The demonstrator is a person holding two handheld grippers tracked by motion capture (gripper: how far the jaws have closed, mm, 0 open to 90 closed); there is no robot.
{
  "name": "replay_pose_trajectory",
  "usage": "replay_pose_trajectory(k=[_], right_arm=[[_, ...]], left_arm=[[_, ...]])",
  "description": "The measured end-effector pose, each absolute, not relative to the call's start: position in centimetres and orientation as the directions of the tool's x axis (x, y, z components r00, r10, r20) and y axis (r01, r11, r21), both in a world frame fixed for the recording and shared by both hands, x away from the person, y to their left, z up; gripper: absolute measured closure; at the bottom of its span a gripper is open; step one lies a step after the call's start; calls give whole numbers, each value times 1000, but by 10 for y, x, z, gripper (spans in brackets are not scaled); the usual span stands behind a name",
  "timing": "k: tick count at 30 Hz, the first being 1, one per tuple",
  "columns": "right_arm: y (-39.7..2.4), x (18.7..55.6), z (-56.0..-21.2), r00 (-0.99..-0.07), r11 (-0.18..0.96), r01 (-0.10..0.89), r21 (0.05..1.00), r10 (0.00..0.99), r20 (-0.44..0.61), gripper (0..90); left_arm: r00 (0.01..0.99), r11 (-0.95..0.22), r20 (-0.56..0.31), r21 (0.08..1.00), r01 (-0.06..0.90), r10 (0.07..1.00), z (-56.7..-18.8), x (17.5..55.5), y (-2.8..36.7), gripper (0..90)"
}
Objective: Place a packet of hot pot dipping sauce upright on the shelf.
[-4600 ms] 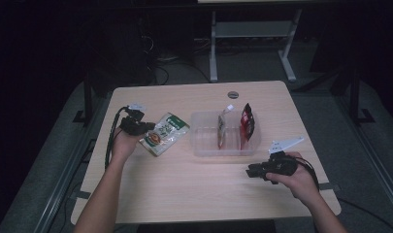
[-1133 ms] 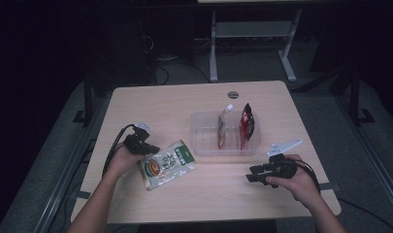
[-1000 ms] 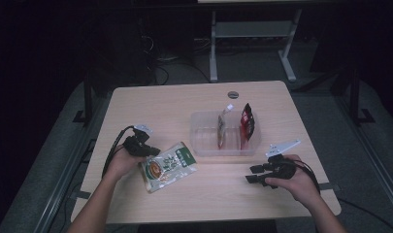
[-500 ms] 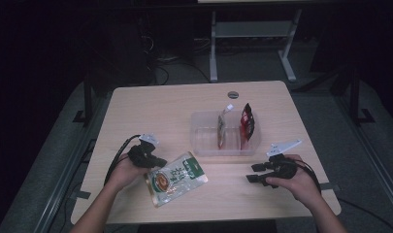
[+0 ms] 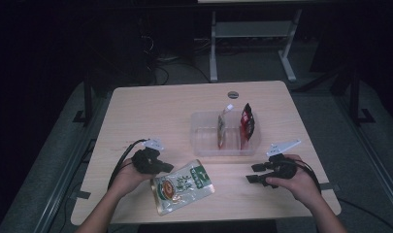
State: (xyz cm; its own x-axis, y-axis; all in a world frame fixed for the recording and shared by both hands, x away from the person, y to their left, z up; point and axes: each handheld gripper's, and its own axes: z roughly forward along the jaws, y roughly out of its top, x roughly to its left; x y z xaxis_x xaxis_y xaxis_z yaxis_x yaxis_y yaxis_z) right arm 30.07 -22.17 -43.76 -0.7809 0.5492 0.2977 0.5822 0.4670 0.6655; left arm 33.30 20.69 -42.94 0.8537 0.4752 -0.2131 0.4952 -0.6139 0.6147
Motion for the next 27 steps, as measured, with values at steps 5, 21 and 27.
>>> replay_pose_trajectory(k=[5, 21, 27], right_arm=[[-222, 301, -439, -778, 469, 590, 658, 550, 305, 444], [-221, 302, -440, -778, 475, 591, 652, 549, 304, 444], [-222, 302, -441, -775, 472, 594, 651, 551, 309, 444]], left_arm=[[858, -622, -186, 618, 481, 479, -426, 316, 214, 787], [885, -678, -69, 616, 401, 461, -448, 292, 212, 189], [884, -674, -113, 605, 423, 454, -455, 294, 209, 187]])
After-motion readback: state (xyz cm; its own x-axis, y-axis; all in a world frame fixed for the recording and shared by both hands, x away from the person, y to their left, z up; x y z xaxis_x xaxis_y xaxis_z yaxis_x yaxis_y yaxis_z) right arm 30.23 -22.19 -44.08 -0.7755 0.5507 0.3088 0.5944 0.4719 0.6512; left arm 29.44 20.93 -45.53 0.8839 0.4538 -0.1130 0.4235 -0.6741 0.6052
